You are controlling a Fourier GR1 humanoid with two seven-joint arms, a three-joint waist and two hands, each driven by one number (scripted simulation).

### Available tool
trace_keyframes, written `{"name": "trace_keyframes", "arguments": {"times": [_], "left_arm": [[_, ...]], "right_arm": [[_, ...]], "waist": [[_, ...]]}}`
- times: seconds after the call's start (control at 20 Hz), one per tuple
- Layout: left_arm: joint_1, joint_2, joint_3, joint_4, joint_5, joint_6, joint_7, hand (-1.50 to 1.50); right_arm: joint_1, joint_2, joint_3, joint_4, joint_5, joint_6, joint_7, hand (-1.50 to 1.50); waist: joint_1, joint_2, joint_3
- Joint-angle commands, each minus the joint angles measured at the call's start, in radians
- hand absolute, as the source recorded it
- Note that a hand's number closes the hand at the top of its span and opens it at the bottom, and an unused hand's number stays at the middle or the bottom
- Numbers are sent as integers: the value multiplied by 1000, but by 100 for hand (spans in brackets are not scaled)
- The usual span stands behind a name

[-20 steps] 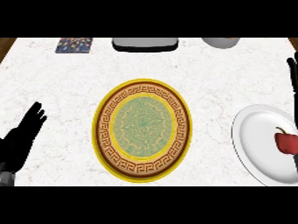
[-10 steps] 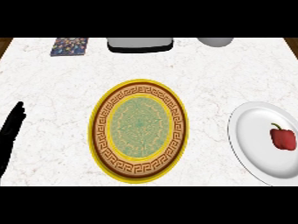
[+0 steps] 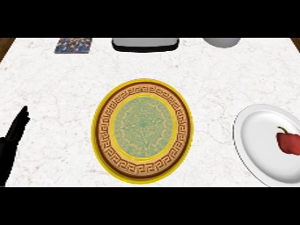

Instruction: Pick the bell pepper from the plate and place it in the plate

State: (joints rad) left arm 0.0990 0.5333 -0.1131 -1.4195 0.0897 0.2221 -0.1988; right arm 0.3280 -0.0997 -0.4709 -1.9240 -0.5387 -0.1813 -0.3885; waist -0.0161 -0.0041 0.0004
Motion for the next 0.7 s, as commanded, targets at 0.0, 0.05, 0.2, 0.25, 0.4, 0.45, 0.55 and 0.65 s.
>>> {"name": "trace_keyframes", "arguments": {"times": [0.0, 0.05, 0.2, 0.25, 0.4, 0.45, 0.55, 0.65], "left_arm": [[-13, -28, -14, 1, -28, 23, 16, 0], [12, -20, -21, -28, -35, 21, 14, 0], [-23, -6, -1, -44, -3, -7, 60, 0], [-15, -13, -1, -29, -24, 9, 30, 0], [17, -17, -25, -87, -52, 20, 59, 0], [-16, -51, -25, -45, -54, 30, 45, 0], [-62, -25, 4, -15, -48, 5, 56, 0], [-8, -37, 2, -47, -44, -5, 44, 0]], "right_arm": [[143, -73, 20, -19, 67, 96, 61, -150], [146, -128, 5, -34, 83, 80, 120, -150], [239, -206, 15, -68, 150, 115, 211, -150], [212, -250, 2, -57, 178, 97, 246, -150], [211, -316, 5, -105, 190, 84, 408, -150], [200, -331, 3, -43, 197, 119, 396, -150], [185, -412, -39, 0, 166, 167, 467, -150], [170, -414, -1, -60, 210, 143, 553, -150]], "waist": [[2, 3, -1], [10, 3, -1], [5, 4, -2], [15, 6, -2], [23, 5, -1], [17, 6, -1], [14, 6, -1], [19, 5, -1]]}}
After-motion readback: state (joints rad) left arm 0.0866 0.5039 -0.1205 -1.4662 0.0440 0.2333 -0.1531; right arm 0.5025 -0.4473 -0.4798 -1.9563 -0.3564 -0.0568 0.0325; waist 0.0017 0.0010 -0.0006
